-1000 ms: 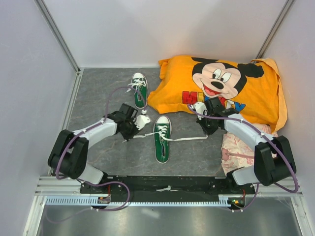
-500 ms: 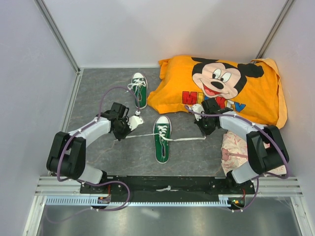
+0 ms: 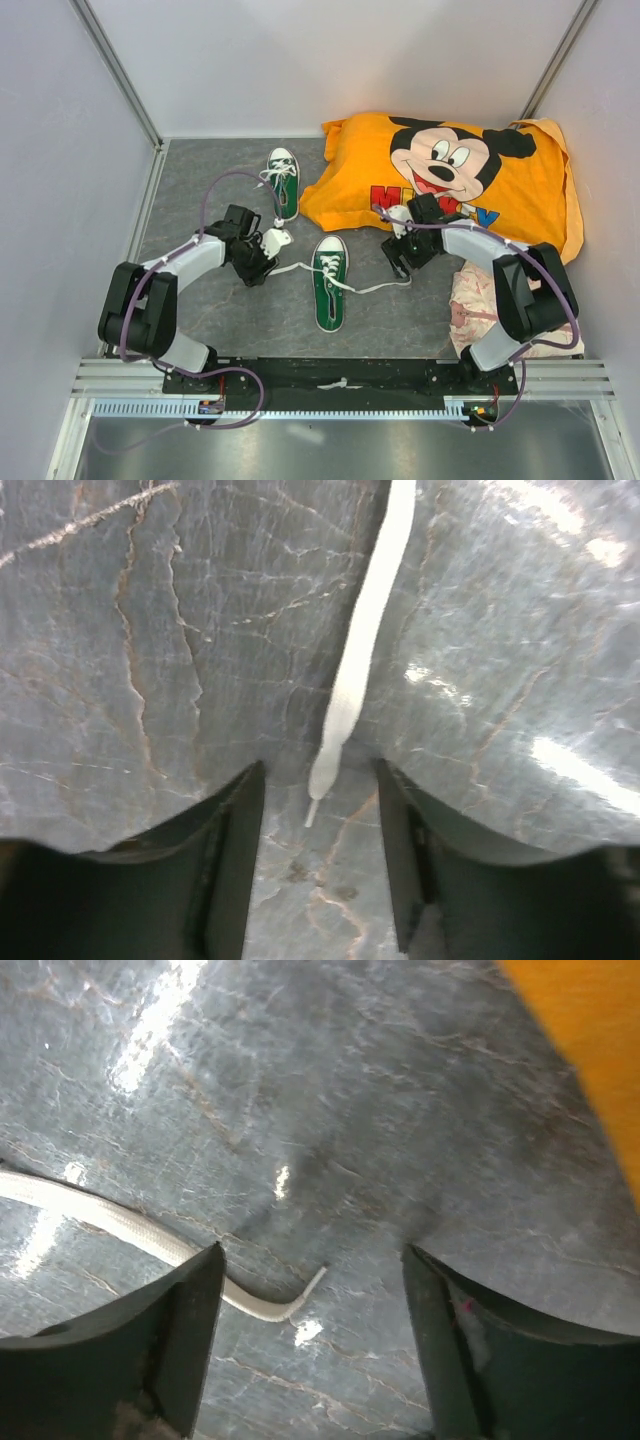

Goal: Tie the shoes

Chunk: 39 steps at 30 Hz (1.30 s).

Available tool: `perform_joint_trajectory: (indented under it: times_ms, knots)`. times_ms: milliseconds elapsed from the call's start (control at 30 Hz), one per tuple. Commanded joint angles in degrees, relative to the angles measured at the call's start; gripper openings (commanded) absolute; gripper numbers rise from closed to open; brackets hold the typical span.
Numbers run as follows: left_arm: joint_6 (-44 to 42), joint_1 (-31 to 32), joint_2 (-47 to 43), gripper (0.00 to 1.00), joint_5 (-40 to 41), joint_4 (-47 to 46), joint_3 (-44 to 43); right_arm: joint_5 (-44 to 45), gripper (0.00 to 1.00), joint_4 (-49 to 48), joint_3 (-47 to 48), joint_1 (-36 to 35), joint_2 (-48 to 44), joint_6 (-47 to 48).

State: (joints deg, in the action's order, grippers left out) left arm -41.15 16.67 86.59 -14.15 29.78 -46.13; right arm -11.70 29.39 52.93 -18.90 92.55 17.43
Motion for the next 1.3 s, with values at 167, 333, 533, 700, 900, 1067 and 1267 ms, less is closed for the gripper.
perform_joint_trajectory:
  times_ms: [167, 333, 533, 700, 900, 1067, 1267]
  knots:
    - [7.8, -2.3, -23.1, 0.93, -13.0, 1.2, -7.4, -4.9, 0.98, -0.1, 8.5, 4.0, -19.5, 0.7]
    - [14.6, -2.2, -31.0, 0.98, -19.5, -2.3, -6.9, -8.1, 0.98, -8.5, 7.4, 4.0, -31.1, -3.6]
    - [5.1, -1.1, -23.5, 0.99, -28.5, 3.7, -10.1, -22.3, 0.98, -4.0, 8.8, 4.0, -29.6, 5.1]
    - [-18.1, 0.5, -15.9, 0.97, -31.1, 6.0, -9.2, -25.1, 0.98, 13.9, 14.2, 2.5, -20.0, 12.9]
    - [-31.5, 2.1, -3.0, 0.61, -30.9, 7.0, -10.7, -21.8, 0.98, 21.4, 12.6, 2.5, -16.2, 11.2]
    - [-33.6, 3.6, 3.2, 0.56, -29.5, 6.9, -13.4, -16.3, 0.98, 21.7, 10.5, 2.5, -14.8, 8.1]
    - [-35.4, 5.0, 10.6, 0.49, -26.3, 6.9, -17.8, -13.3, 0.98, 20.5, 7.1, 2.5, -14.6, 9.0]
